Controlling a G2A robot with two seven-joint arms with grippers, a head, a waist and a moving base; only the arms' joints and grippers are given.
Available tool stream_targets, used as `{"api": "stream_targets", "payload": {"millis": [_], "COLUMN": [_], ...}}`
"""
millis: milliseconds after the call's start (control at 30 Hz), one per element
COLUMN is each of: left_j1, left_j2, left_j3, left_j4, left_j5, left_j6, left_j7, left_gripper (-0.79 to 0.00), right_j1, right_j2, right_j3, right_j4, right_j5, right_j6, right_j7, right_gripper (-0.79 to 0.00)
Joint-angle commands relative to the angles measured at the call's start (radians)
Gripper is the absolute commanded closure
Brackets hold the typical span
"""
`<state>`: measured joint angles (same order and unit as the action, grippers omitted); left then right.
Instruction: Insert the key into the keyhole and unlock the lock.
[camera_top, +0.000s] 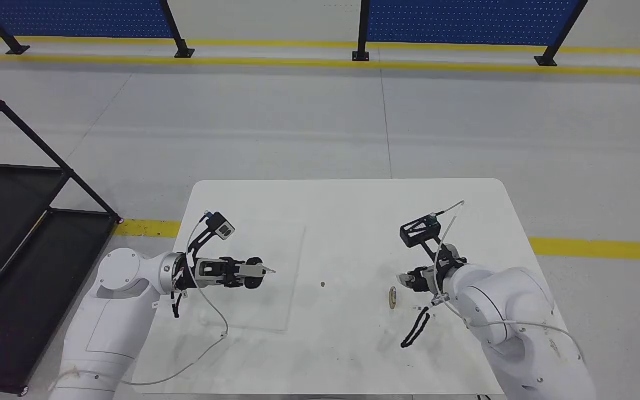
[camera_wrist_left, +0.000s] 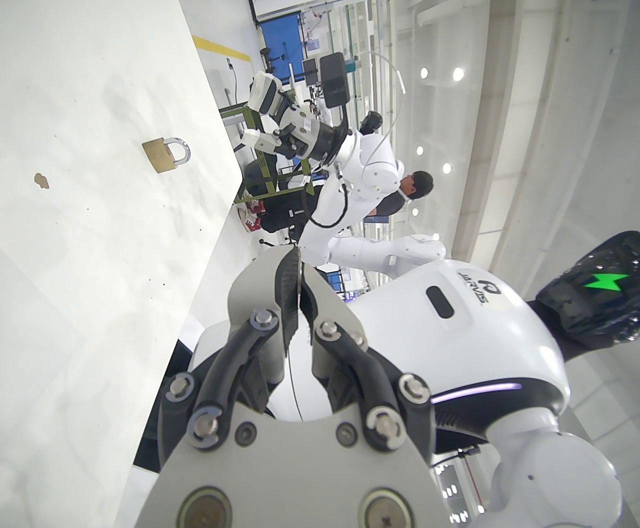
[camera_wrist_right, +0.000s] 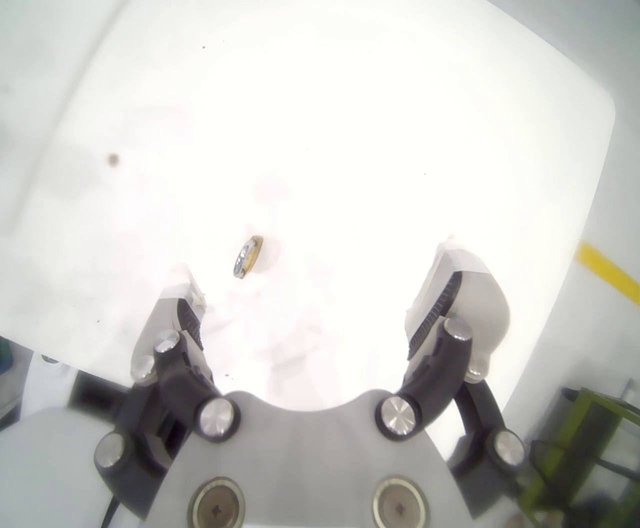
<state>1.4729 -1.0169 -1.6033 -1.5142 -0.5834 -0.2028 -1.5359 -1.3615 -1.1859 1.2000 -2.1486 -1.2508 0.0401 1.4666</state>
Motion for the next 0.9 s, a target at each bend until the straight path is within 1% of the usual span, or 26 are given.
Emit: {"api": "stream_targets", "payload": {"millis": [0,300,367,433,533,633,867], "left_j1": [0.000,0.000,0.000,0.000,0.000,0.000,0.000], "left_j2": [0.000,0.000,0.000,0.000,0.000,0.000,0.000], "left_j3": [0.000,0.000,0.000,0.000,0.000,0.000,0.000], "left_j4": [0.000,0.000,0.000,0.000,0.000,0.000,0.000], "left_j5": [0.000,0.000,0.000,0.000,0.000,0.000,0.000], "left_j6": [0.000,0.000,0.000,0.000,0.000,0.000,0.000], "left_j7": [0.000,0.000,0.000,0.000,0.000,0.000,0.000], "left_gripper": [0.000,0.000,0.000,0.000,0.000,0.000,0.000], "right_j1": [0.000,0.000,-0.008,-0.003,0.036,0.068,0.159], "right_j2": [0.000,0.000,-0.001,-0.001,-0.006,-0.010,0.003], "right_j3": [0.000,0.000,0.001,0.002,-0.012,-0.045,-0.195], "right_j4": [0.000,0.000,0.009,0.017,0.028,0.070,0.151], "right_j5": [0.000,0.000,0.017,0.034,0.055,0.068,0.074], "right_j6": [0.000,0.000,0.003,0.003,0.045,0.098,0.178], "right_j7": [0.000,0.000,-0.026,-0.006,0.066,0.069,0.069], "right_gripper": [-0.785,-0.785,-0.785,-0.785,-0.785,-0.785,-0.785]}}
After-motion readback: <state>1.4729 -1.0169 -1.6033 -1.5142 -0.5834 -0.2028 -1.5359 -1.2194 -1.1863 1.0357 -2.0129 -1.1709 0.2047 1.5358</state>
